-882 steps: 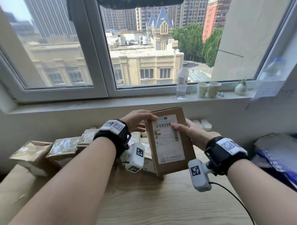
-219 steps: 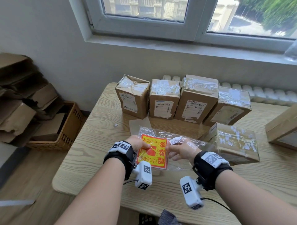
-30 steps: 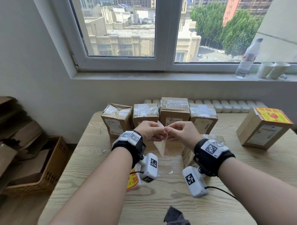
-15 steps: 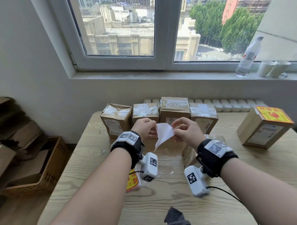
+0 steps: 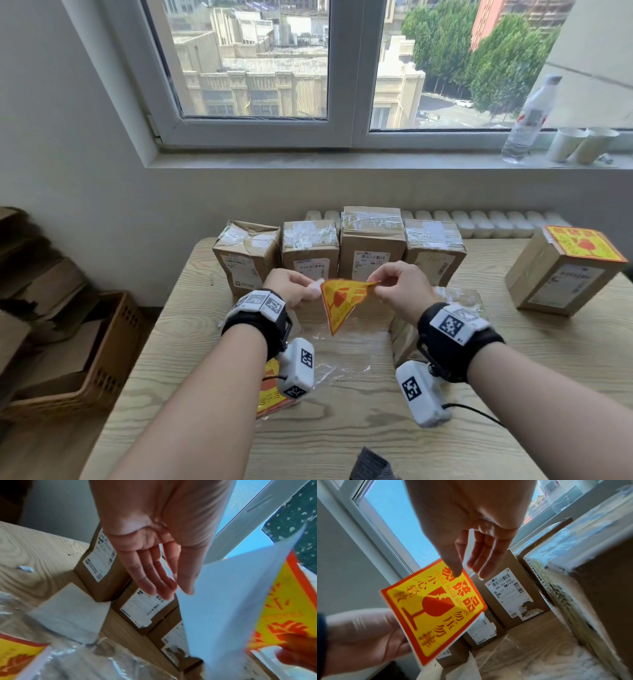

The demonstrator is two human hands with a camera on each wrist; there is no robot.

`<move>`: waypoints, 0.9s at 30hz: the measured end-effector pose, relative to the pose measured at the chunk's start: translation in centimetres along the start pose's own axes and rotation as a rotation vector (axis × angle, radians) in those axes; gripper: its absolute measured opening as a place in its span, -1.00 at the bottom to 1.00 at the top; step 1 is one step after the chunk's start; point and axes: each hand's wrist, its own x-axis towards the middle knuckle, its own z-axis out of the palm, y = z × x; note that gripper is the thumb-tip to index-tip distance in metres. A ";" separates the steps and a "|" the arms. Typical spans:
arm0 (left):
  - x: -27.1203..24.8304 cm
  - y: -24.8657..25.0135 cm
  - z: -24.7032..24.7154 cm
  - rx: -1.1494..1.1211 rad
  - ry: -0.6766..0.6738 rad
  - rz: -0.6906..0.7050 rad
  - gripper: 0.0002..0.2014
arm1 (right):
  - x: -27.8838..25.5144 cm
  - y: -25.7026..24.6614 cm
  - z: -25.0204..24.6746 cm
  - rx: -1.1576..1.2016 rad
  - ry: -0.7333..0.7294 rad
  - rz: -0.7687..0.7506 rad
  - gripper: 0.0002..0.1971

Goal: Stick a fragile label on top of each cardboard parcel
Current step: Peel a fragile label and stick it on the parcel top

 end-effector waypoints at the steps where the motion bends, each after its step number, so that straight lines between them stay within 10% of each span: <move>1: 0.3 -0.6 -0.4 0.028 0.034 -0.029 -0.94 | 0.1 0.1 0.0 0.012 0.015 0.009 -0.79; 11: 5.0 -7.7 -5.1 0.257 0.203 -0.316 -0.83 | 0.8 0.1 0.3 0.095 -0.042 0.077 -0.71; 21: 4.1 -8.5 -3.3 0.168 0.183 -0.320 -0.93 | 1.2 1.0 1.7 0.123 -0.033 0.086 -0.39; 27: 2.4 -4.1 -2.1 0.280 0.132 -0.089 -0.56 | 1.2 0.8 0.9 0.173 -0.056 0.116 -0.38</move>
